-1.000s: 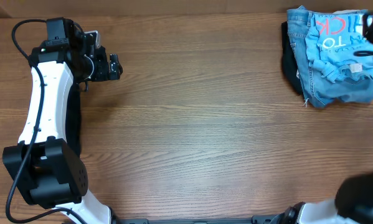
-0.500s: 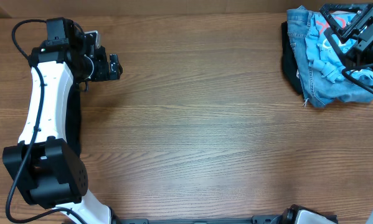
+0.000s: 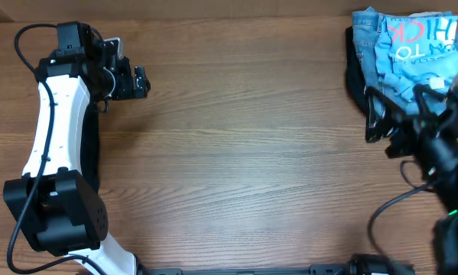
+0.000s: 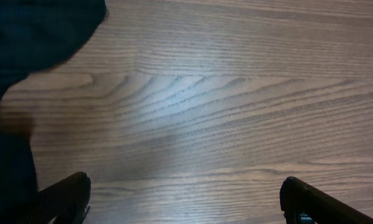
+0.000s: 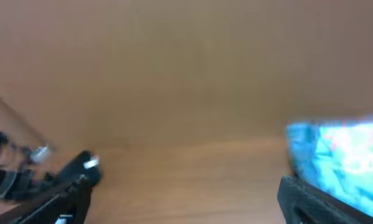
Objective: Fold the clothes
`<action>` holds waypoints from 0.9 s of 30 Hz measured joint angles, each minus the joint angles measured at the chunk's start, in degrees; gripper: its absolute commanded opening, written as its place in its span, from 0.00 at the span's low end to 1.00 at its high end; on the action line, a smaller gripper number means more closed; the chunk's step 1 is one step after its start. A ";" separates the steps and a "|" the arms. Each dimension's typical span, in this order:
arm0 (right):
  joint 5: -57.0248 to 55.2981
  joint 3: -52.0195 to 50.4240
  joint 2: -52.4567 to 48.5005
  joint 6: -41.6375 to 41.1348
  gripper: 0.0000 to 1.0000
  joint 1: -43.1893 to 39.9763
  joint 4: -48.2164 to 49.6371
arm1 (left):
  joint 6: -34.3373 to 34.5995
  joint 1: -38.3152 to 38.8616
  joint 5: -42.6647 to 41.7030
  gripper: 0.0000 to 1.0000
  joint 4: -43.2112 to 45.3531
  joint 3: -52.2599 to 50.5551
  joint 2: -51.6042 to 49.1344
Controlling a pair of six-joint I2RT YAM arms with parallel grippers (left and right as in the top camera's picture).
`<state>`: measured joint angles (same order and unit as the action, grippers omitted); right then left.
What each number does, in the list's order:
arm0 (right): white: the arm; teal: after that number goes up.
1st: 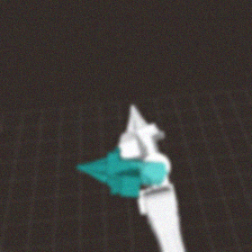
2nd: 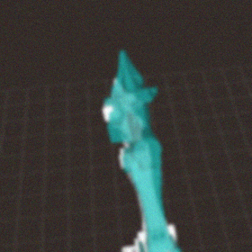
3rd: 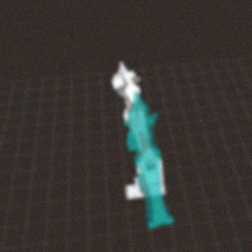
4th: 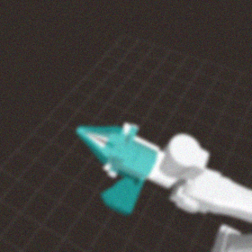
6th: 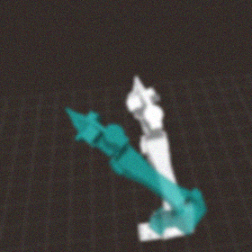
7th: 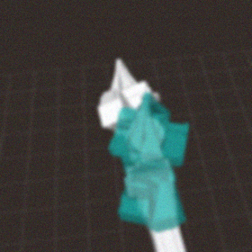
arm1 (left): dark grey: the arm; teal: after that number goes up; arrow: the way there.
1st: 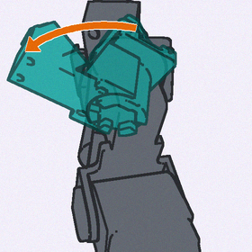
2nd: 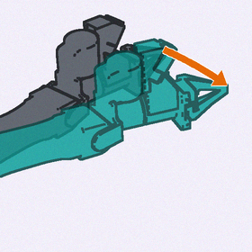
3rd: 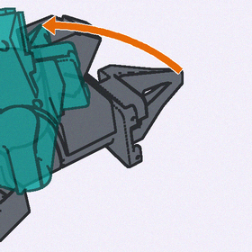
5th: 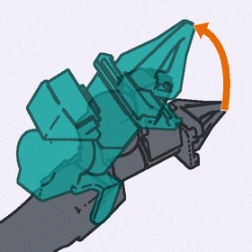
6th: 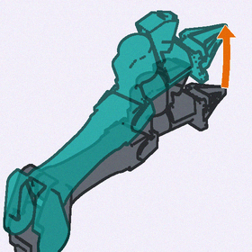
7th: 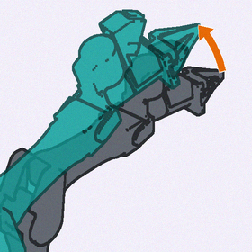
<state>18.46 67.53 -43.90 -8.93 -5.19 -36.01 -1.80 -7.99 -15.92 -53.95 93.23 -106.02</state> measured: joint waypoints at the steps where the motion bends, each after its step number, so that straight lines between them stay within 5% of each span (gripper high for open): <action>1: -0.48 -4.85 2.69 0.24 1.00 -0.02 3.58 | 0.00 0.00 0.07 1.00 0.20 0.00 0.00; 5: -2.56 -36.04 18.08 1.40 1.00 0.24 19.28 | 0.00 0.00 0.11 1.00 0.11 0.00 0.00; 11: -2.82 -59.08 36.39 1.44 1.00 0.42 30.86 | 0.00 0.00 0.04 1.00 0.17 0.00 0.00; 27: -5.84 -66.47 43.17 1.46 1.00 0.42 31.47 | 0.00 0.00 0.07 1.00 0.02 -0.04 0.00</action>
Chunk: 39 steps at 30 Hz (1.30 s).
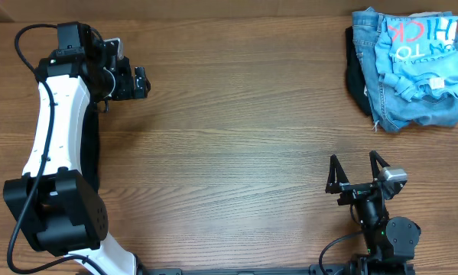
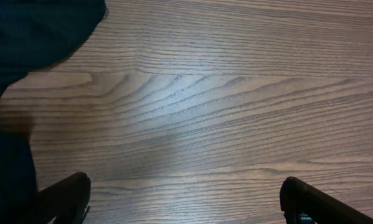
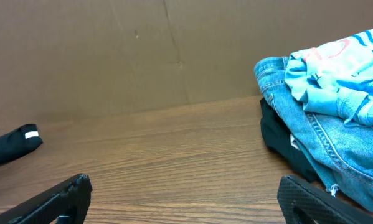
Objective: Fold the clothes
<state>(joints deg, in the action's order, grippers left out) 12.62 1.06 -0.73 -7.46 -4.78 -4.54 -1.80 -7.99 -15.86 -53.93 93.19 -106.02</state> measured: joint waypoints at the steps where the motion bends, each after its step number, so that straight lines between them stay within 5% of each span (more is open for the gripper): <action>1: 0.00 0.00 0.00 -0.02 1.00 0.00 0.00 | 0.00 0.00 0.00 1.00 0.00 0.00 -0.02; 12: 0.02 0.00 0.00 0.00 1.00 0.00 0.02 | 0.02 0.00 5.55 1.00 -0.31 -0.13 1.16; 20: 0.02 0.00 -0.02 0.00 1.00 0.00 0.11 | 0.17 2.73 4.70 1.00 1.97 -2.56 33.53; 26: -0.02 0.00 0.11 -0.02 1.00 0.00 0.13 | 0.17 2.78 1.07 1.00 21.84 -31.93 56.89; 34: -0.02 0.00 0.09 -0.02 1.00 0.00 0.11 | 0.39 2.78 -4.70 1.00 62.79 -80.72 88.91; 39: -0.02 0.00 0.11 0.00 1.00 0.00 0.04 | 0.35 2.80 -4.52 1.00 68.81 -92.24 96.59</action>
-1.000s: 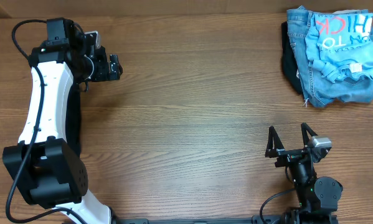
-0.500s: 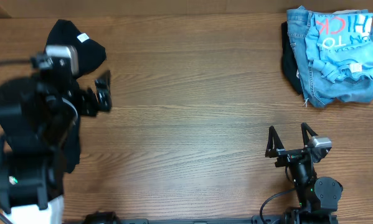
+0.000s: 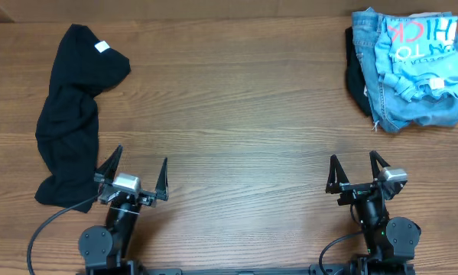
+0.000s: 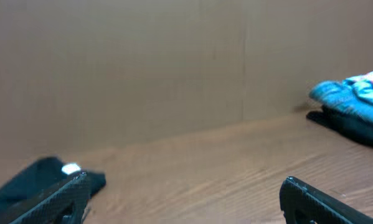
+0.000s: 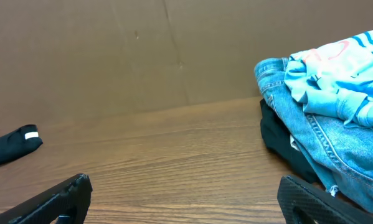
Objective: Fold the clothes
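Observation:
A black garment (image 3: 72, 114) with a white tag lies crumpled and stretched out along the left side of the table; its tagged end shows in the left wrist view (image 4: 49, 177) and the right wrist view (image 5: 12, 144). A pile of clothes sits at the far right corner: light-blue printed shirt (image 3: 416, 42) on denim (image 3: 412, 107) over a dark piece. My left gripper (image 3: 134, 177) is folded back at the front edge, open and holding nothing. My right gripper (image 3: 358, 174) is likewise open and empty at the front right.
The wooden table (image 3: 236, 114) spans the whole view. A brown cardboard wall (image 5: 142, 50) stands behind the far edge.
My left arm, which stretched up over the black garment at the far left, is now folded back at the front edge, leaving the garment uncovered. The right arm has not moved.
At first my left arm reached over the black garment at the far left and my right gripper was at the pile of clothes at the far right. Then the right arm was folded back at the front edge. Now the left arm is folded back too.

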`<action>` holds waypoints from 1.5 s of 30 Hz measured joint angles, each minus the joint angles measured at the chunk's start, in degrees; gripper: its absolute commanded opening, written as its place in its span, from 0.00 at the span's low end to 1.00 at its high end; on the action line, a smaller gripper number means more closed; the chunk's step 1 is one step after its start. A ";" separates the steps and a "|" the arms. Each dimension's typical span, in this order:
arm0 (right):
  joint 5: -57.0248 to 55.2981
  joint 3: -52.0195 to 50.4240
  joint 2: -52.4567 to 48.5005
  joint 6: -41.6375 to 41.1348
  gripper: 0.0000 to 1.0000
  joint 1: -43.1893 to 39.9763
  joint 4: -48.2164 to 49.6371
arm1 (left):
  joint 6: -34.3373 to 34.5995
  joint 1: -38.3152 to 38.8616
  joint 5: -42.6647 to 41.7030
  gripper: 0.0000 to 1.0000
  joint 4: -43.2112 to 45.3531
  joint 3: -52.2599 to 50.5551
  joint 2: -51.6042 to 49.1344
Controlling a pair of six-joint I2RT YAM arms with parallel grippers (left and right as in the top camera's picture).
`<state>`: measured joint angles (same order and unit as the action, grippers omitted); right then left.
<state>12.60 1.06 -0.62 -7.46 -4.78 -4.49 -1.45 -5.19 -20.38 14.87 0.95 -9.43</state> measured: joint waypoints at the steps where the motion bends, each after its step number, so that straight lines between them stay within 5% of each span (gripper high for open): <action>1: 0.00 0.00 0.00 0.00 1.00 0.00 0.00 | 0.00 0.42 2.10 1.00 -2.67 -0.50 2.10; 7: 0.02 0.00 0.00 -0.02 1.00 0.00 0.07 | 0.00 3.52 12.46 1.00 -18.56 -0.48 8.46; 45: 0.00 0.00 0.00 0.00 1.00 0.00 0.07 | 0.04 3.61 13.81 1.00 -18.60 -0.48 8.52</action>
